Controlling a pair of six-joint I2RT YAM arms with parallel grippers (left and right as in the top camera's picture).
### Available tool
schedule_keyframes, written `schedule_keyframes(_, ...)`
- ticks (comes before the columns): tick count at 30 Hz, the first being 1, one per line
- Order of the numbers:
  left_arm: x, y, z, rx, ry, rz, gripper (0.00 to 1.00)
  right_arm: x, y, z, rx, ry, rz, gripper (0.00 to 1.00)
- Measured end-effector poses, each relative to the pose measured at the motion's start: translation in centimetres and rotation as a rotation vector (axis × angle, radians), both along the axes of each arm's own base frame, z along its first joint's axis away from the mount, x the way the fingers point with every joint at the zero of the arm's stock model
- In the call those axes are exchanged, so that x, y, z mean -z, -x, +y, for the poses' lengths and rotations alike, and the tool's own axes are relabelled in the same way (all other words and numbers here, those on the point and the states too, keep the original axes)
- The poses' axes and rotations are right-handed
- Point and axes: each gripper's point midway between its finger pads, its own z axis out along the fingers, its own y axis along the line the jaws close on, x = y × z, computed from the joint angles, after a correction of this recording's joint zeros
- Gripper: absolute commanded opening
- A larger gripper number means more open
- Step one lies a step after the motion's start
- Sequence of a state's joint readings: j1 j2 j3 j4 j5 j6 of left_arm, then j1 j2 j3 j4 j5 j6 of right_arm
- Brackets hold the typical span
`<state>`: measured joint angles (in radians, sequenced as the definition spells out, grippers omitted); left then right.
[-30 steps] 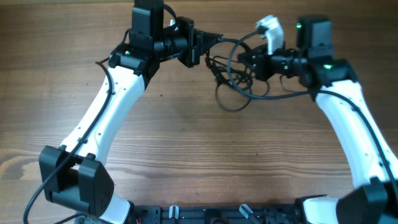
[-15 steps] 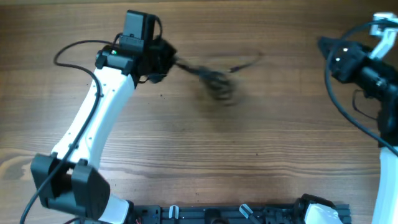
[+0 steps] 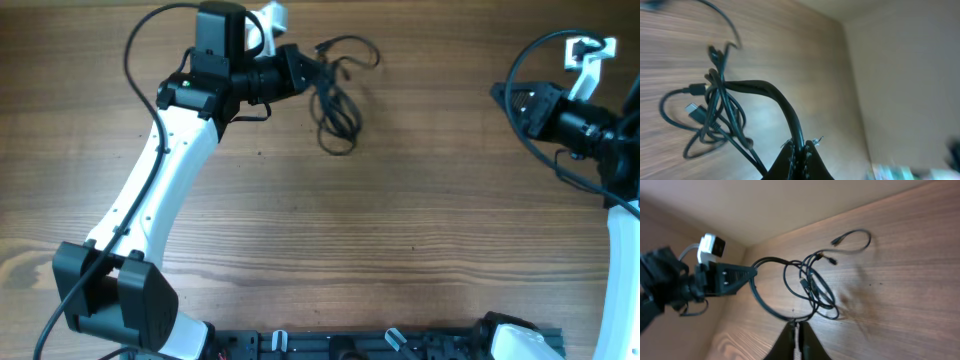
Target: Untangle cables
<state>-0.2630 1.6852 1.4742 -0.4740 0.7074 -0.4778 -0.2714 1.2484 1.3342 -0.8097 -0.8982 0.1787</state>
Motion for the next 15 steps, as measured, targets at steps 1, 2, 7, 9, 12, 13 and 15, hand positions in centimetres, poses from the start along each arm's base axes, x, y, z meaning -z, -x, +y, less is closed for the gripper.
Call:
schedule_keyframes(1, -0.5, 1.0, -0.9, 0.072, 0.032, -0.010, 0.04, 0.1, 0.1, 0.9, -0.039, 0.018, -0.013, 0.20)
schedule_keyframes(2, -0.9, 1.6, -1.5, 0.119, 0.053, -0.018, 0.04, 0.3, 0.2, 1.7, -0.074, 0.029, -0.019, 0.22)
schedule_keyframes(7, -4.0, 4.2, -3.5, 0.333, 0.202, -0.099, 0.04, 2.0, 0.2, 6.2, -0.241, 0.056, -0.011, 0.29)
schedule_keyframes(9, -5.3, 5.0, -4.0, 0.408, 0.258, -0.140, 0.04, 3.0, 0.2, 7.7, -0.297, 0.060, 0.007, 0.33)
schedule_keyframes(12, -6.7, 5.9, -4.3, 0.474, 0.315, -0.162, 0.04, 4.6, 0.1, 10.0, -0.375, 0.062, 0.040, 0.36)
schedule_keyframes(13, -6.8, 6.1, -4.3, 0.482, 0.323, -0.157, 0.04, 5.1, 0.0, 10.8, -0.397, 0.064, 0.042, 0.37)
schedule_keyframes(15, -7.1, 6.3, -4.3, 0.492, 0.338, -0.151, 0.04, 5.6, -0.3, 11.8, -0.428, 0.066, 0.039, 0.38)
